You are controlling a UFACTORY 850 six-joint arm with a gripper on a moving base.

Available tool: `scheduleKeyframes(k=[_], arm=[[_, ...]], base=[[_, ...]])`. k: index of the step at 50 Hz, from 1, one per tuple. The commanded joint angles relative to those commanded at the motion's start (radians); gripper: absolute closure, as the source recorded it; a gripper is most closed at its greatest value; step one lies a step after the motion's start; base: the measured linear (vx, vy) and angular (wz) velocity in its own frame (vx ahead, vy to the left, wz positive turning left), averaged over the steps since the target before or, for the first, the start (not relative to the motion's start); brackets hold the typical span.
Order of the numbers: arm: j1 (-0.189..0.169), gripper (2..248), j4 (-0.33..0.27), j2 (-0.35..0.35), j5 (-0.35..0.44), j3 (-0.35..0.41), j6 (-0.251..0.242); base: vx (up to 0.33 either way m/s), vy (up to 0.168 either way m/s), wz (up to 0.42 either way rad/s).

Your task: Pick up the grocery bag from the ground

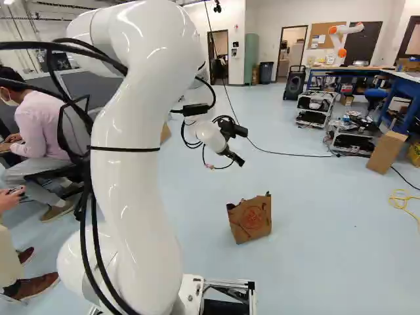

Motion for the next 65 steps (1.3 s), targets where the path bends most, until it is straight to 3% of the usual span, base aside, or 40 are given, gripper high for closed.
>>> scheduleKeyframes(k=[31, 65], arm=[[-0.058, 3, 0.117, -0.182, -0.309, -0.264, 0.0], [-0.142, 3, 0.349, -0.459, -0.461, -0.518, 0.0]], base=[[0.0, 0.0, 0.0], [0.0, 0.0, 0.0]])
